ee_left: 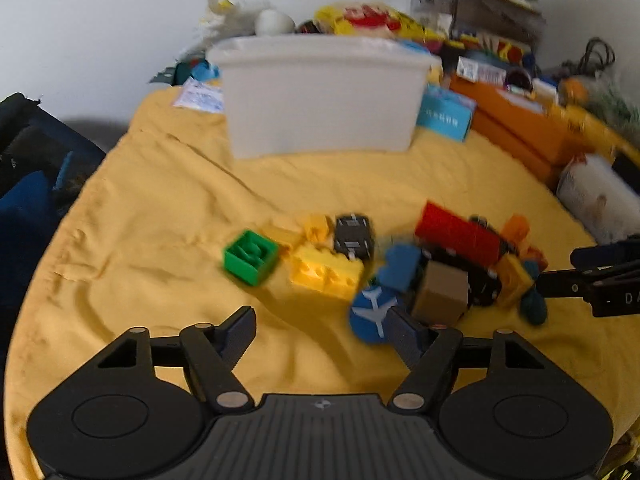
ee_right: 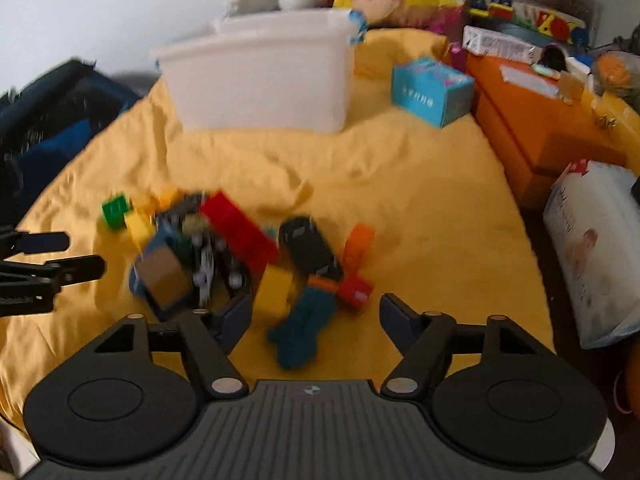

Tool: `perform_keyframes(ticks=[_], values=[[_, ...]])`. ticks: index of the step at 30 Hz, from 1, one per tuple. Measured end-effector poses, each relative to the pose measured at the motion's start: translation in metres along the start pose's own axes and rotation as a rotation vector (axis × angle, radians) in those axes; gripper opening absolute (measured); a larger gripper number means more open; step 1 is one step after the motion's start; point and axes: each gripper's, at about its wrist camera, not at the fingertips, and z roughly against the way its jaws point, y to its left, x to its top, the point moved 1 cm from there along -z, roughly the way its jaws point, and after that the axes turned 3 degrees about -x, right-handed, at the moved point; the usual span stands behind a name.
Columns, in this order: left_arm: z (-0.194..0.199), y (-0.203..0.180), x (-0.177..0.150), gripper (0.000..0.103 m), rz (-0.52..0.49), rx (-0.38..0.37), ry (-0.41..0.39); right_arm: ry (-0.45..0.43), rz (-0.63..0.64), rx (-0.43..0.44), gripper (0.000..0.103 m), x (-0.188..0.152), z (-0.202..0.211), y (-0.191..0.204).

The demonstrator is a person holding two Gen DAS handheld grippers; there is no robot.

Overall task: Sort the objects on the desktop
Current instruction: 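Grasp the blue airplane disc with the left tool while the right tool grasps a teal toy, then carry the disc and teal toy over the bin and open both tools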

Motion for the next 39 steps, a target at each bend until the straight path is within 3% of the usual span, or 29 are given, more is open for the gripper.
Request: perform_keyframes(ticks=[5, 11, 16, 20, 22, 23, 28, 39], values=[[-0.021, -0.008, -0.006, 0.073, -0.044, -0.007, 0.031, 0.014, 0.000, 0.000, 0.070, -0.013, -0.005, 0.004], [-0.025, -0.017, -0.005, 0.068, -0.056, -0.020, 0.032, 0.040, 0.013, -0.010, 0.050, -0.016, -0.015, 0.009], [-0.027, -0.024, -0.002, 0.064, -0.024, -0.042, 0.043, 0.045, 0.009, -0.016, 0.050, -0.022, -0.016, 0.010], [-0.034, -0.026, -0.004, 0.047, -0.019, -0.040, 0.067, 0.049, -0.009, -0.015, 0.049, -0.019, -0.021, 0.009], [-0.034, -0.028, -0.003, 0.042, -0.028, -0.030, 0.062, 0.053, -0.002, -0.010, 0.043, -0.018, -0.025, 0.010], [-0.035, -0.029, -0.003, 0.042, -0.033, -0.028, 0.061, 0.059, 0.000, -0.007, 0.039, -0.017, -0.026, 0.011], [-0.033, -0.027, -0.002, 0.042, -0.021, -0.033, 0.051, 0.047, -0.022, 0.010, 0.039, -0.016, -0.021, 0.007], [0.021, -0.001, 0.033, 0.042, 0.027, -0.014, -0.101, -0.100, -0.071, 0.023, 0.039, 0.006, 0.024, -0.009]])
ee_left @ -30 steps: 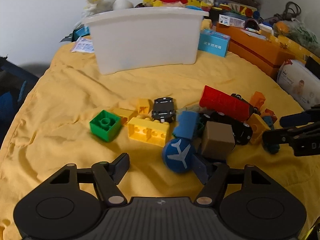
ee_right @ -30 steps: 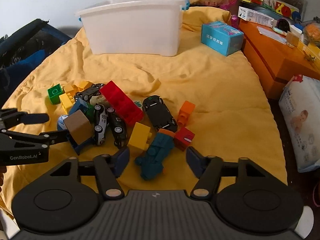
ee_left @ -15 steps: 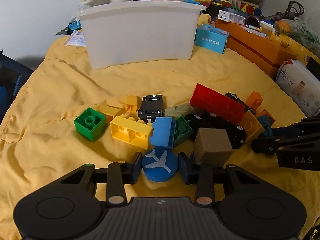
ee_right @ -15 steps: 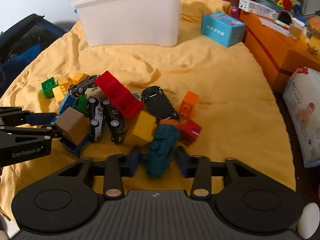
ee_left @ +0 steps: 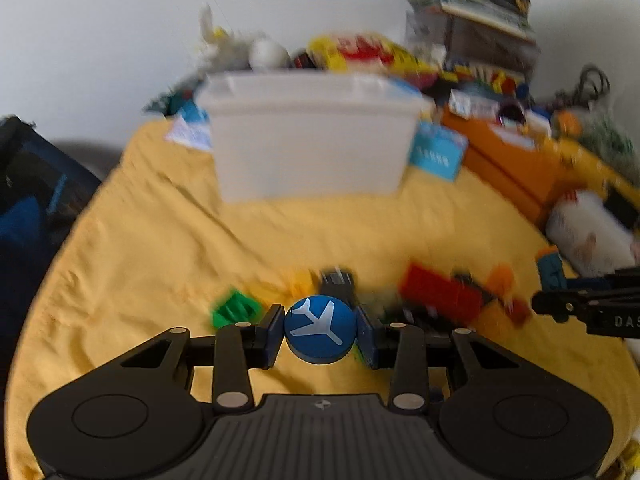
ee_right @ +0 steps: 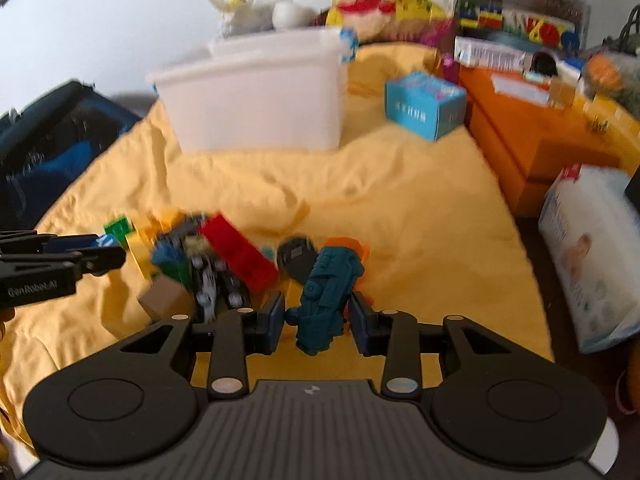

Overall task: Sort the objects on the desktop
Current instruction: 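Carry the disc and teal toy over the bin and open both tools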

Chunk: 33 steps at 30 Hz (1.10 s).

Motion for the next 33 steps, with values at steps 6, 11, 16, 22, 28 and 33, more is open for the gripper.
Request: perform_keyframes(ticks=[6, 11, 16, 22, 28, 33], values=[[0.004, 0.025, 0.054, 0.042, 0.062, 0.061, -0.057, -0.095, -0.025, 0.029, 0.039, 0.054, 0.002, 0.001], [0.004, 0.047, 0.116, 0.042, 0.115, 0.078, -0.130, -0.180, -0.026, 0.076, 0.039, 0.114, -0.003, 0.011], [-0.009, 0.056, 0.184, 0.042, 0.106, 0.073, -0.191, -0.245, -0.010, 0.130, 0.039, 0.177, -0.025, 0.017], [-0.061, 0.057, 0.228, 0.042, 0.107, 0.078, -0.142, -0.154, -0.010, 0.085, 0.039, 0.222, -0.087, 0.016], [-0.102, 0.059, 0.233, 0.042, 0.101, 0.098, -0.072, -0.078, 0.050, 0.067, 0.039, 0.233, -0.120, 0.021], [-0.119, 0.062, 0.227, 0.062, 0.077, 0.108, -0.036, -0.049, 0.088, 0.041, 0.063, 0.236, -0.135, 0.025]])
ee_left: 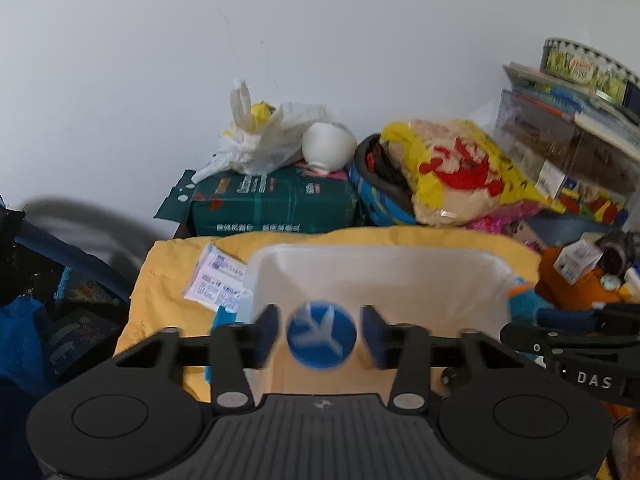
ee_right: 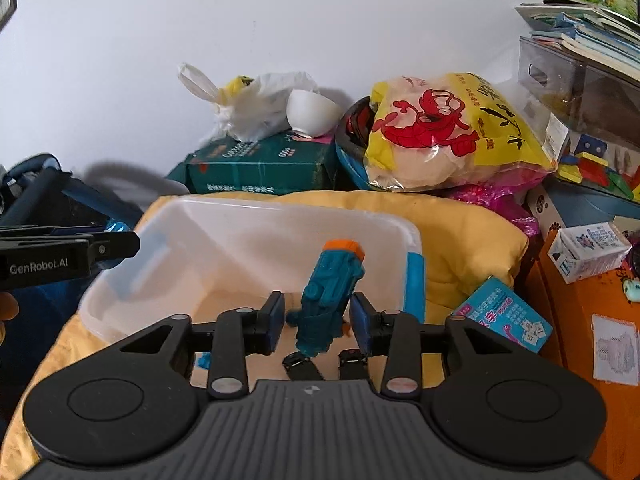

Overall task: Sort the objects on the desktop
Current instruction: 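Grasp a green brick with the left tool while the right tool grasps a small red cube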

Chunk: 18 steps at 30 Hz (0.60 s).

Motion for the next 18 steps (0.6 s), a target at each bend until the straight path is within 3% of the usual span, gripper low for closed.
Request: perform_keyframes(ticks=[2, 9, 13, 18], values=[[0.000, 0.002, -0.003, 0.067, -0.007, 0.024, -0.009, -0.023, 0.009, -0.005, 0.077, -0.001, 0.002, 0.000], [0.043, 0.013, -0.038, 0.068, -0.050, -0.004, -0.084, -0.131, -0.009, 0.038, 0.077, -0.018, 0.044, -0.008], [0.080, 0.017, -0.101, 0.070, -0.119, -0.033, -0.076, -0.165, 0.006, 0.038, 0.077, -0.067, 0.081, -0.009], [0.096, 0.019, -0.182, 0.070, -0.129, -0.052, 0.031, -0.066, 0.007, 0.000, 0.077, -0.149, 0.106, -0.019]])
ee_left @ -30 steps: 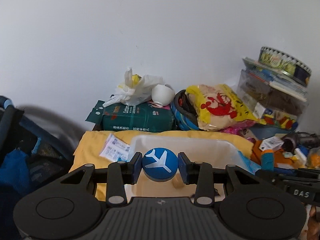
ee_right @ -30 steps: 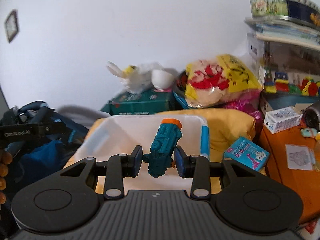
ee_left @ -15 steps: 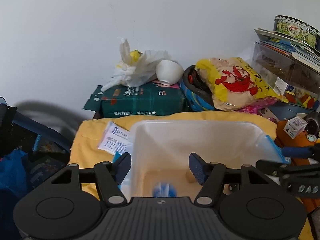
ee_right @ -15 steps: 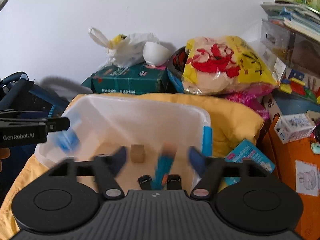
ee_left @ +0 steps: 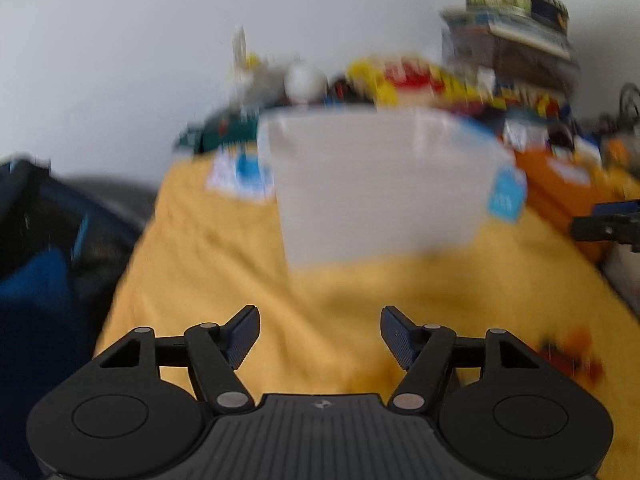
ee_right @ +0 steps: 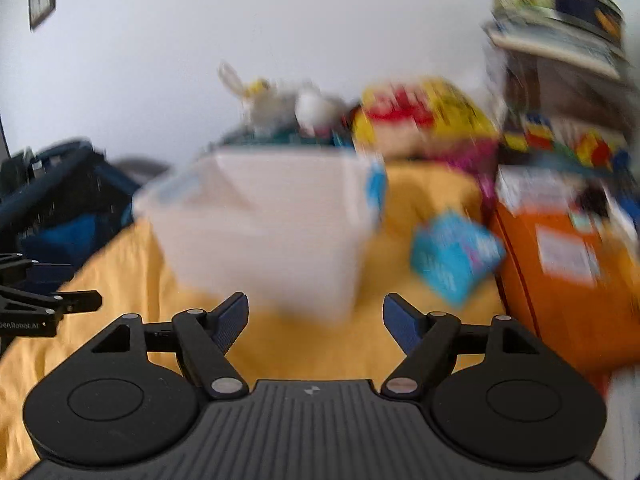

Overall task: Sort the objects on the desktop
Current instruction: 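Grasp a green brick with the left tool while the right tool grasps a small red cube, then carry the green brick and red cube over the bin and open both tools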

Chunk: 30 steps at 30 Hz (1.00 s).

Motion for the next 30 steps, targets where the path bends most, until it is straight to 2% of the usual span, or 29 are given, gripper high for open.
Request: perform_keyframes(ticks=[4, 7, 9, 13, 14, 17, 18, 20, 24, 30], values=[[0.000, -0.006, -0.034, 0.070, -0.003, 0.014, 0.049, 0.108, -0.003, -0.058, 0.075, -0.055, 0.010, -0.009], [-0.006, -0.006, -0.042, 0.070, 0.008, 0.030, 0.070, 0.180, 0.036, -0.086, 0.061, -0.085, 0.007, -0.006], [-0.013, -0.007, -0.045, 0.070, -0.011, 0.035, 0.083, 0.201, 0.043, -0.092, 0.061, -0.096, 0.005, -0.005], [-0.024, -0.013, -0.048, 0.070, -0.041, 0.037, 0.102, 0.216, 0.032, -0.100, 0.059, -0.105, -0.004, -0.002], [-0.028, -0.015, -0.049, 0.068, -0.043, 0.035, 0.114, 0.215, 0.038, -0.096, 0.054, -0.106, -0.006, -0.002], [-0.038, -0.015, -0.049, 0.055, -0.026, 0.030, 0.141, 0.212, 0.052, -0.088, 0.046, -0.108, -0.011, 0.003], [-0.040, -0.016, -0.049, 0.053, -0.023, 0.029, 0.142, 0.212, 0.055, -0.075, 0.038, -0.108, -0.011, 0.004], [-0.042, -0.017, -0.050, 0.044, -0.030, 0.022, 0.142, 0.211, 0.075, -0.064, 0.032, -0.109, -0.011, 0.007], [-0.039, -0.019, -0.051, 0.042, -0.045, -0.009, 0.126, 0.210, 0.041, -0.047, 0.031, -0.109, -0.006, 0.004], [-0.018, -0.012, -0.041, 0.042, 0.021, -0.019, 0.086, 0.167, -0.005, -0.058, 0.031, -0.099, 0.013, -0.001]])
